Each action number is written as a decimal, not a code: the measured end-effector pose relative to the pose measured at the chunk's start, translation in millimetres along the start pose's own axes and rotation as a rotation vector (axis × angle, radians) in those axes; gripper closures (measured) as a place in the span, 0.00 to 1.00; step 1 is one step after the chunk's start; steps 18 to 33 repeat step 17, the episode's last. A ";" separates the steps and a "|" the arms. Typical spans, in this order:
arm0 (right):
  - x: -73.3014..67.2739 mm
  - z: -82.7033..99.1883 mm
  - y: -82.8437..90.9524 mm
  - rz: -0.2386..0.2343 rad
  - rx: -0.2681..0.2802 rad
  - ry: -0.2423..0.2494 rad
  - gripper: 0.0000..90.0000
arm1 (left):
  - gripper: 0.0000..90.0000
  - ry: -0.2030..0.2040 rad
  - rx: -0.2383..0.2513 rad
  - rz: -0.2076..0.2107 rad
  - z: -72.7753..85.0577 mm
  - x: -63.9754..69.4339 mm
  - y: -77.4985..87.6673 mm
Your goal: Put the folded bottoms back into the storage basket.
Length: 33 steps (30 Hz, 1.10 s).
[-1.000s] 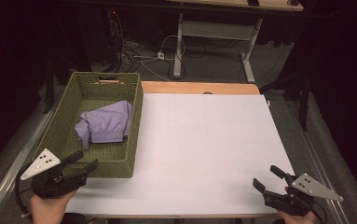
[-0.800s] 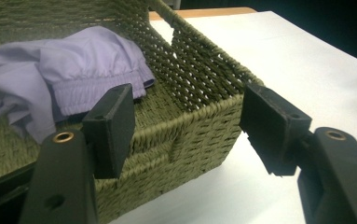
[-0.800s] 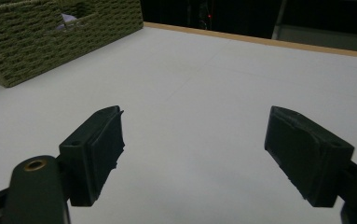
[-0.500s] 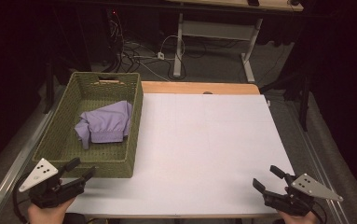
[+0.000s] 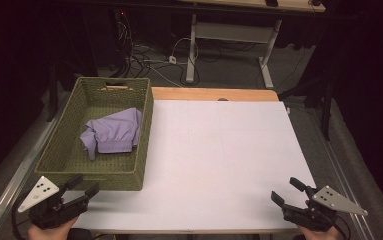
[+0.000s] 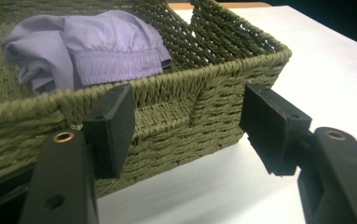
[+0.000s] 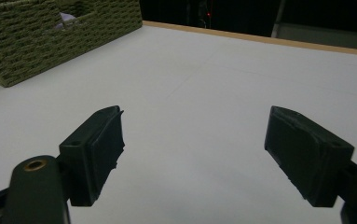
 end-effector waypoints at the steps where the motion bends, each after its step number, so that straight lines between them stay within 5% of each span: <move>1: -0.1 0.0 -0.1 0.000 0.000 0.000 0.22 | 0.38 0.002 0.001 0.000 0.8 0.2 -0.4; 33: 0.3 0.2 -0.7 -0.002 0.000 -0.007 0.22 | 0.38 0.006 0.011 0.000 4.7 3.7 -2.0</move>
Point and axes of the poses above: each handheld gripper's, and its own axes: y roughly backward along the jaws, z roughly out of its underside, x roughly to its right, the point moved 1 cm from there along -y, roughly forward along the jaws, and after that the axes turned 12 degrees about -z, right-handed, at the moved point
